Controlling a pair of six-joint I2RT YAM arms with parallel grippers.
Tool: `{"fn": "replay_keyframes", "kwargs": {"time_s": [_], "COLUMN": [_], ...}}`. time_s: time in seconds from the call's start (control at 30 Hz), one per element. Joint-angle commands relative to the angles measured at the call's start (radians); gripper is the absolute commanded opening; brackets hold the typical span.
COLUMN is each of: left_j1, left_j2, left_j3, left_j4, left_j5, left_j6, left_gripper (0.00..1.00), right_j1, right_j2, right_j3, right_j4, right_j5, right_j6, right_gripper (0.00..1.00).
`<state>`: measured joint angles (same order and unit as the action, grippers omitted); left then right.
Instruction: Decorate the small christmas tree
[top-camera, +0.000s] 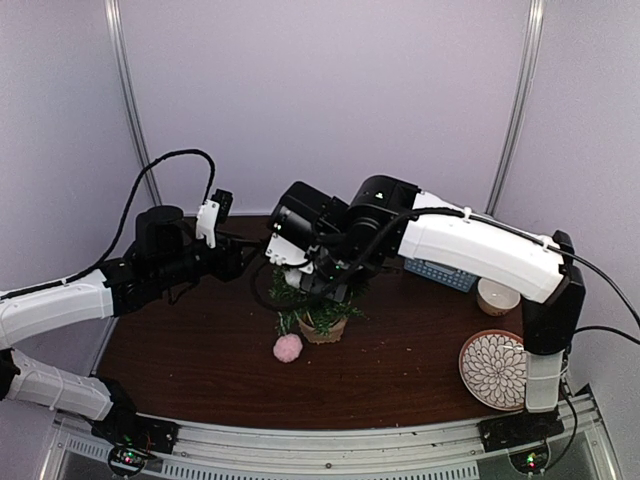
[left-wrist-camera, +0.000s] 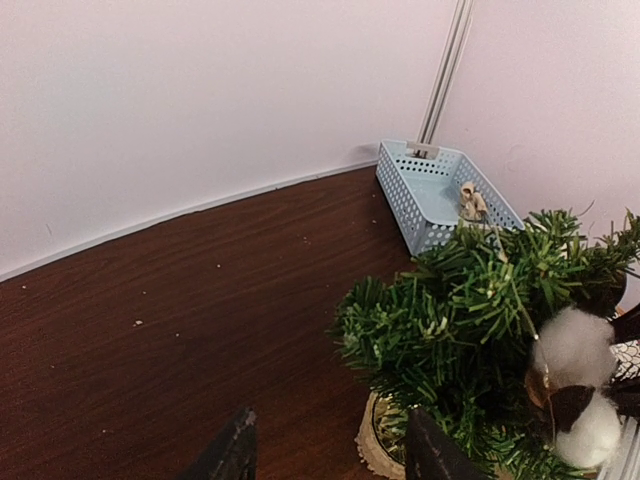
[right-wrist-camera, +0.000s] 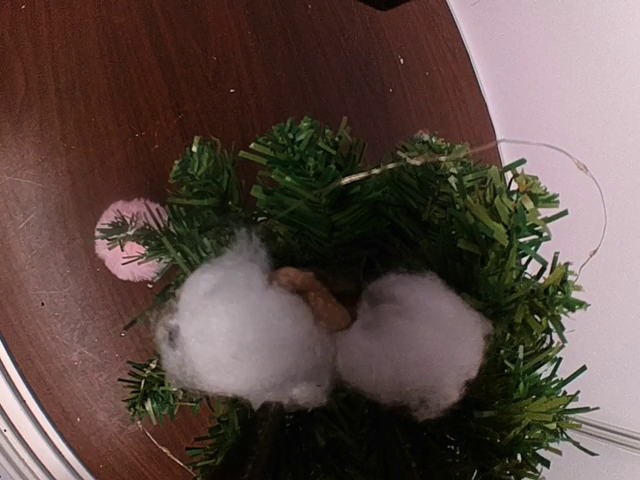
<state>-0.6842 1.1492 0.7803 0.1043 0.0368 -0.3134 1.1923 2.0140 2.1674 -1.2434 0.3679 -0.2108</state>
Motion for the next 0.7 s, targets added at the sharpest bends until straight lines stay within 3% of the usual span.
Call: {"fn": "replay_keyframes", "kwargs": {"time_s": [0.0,0.4,0.57,0.67], "left_j1": [0.008,0.009,0.006,0.001], "left_j2": [-0.009,-0.067,-0.088,-0.08], "left_j3": [0.004,-0.032,-0.036,-0.039], "left_j4": [0.04,0.044,0.04,0.046], "left_j5": [-0.011,0.061,0.247,0.303], "left_j6": [0.004,0.006,0.051,0.052], "left_gripper": [0.51,0.54,0.76,0.79], "right_j1": [-0.004,0.0,-0.004,-0.014], "right_j2": [-0.034,-0.202,-0.256,-0.304], "right_j3": [0.027,-0.098,-0.162,-0.215], "right_j4": [0.001,0.155,0.223,0.278], "right_j5": [0.005,-0.096,-0.148,-0.182], "right_j6": [0.01,-0.006,-0.002,0.001], "right_gripper": [0.37,0.47,0.47,0.47]}}
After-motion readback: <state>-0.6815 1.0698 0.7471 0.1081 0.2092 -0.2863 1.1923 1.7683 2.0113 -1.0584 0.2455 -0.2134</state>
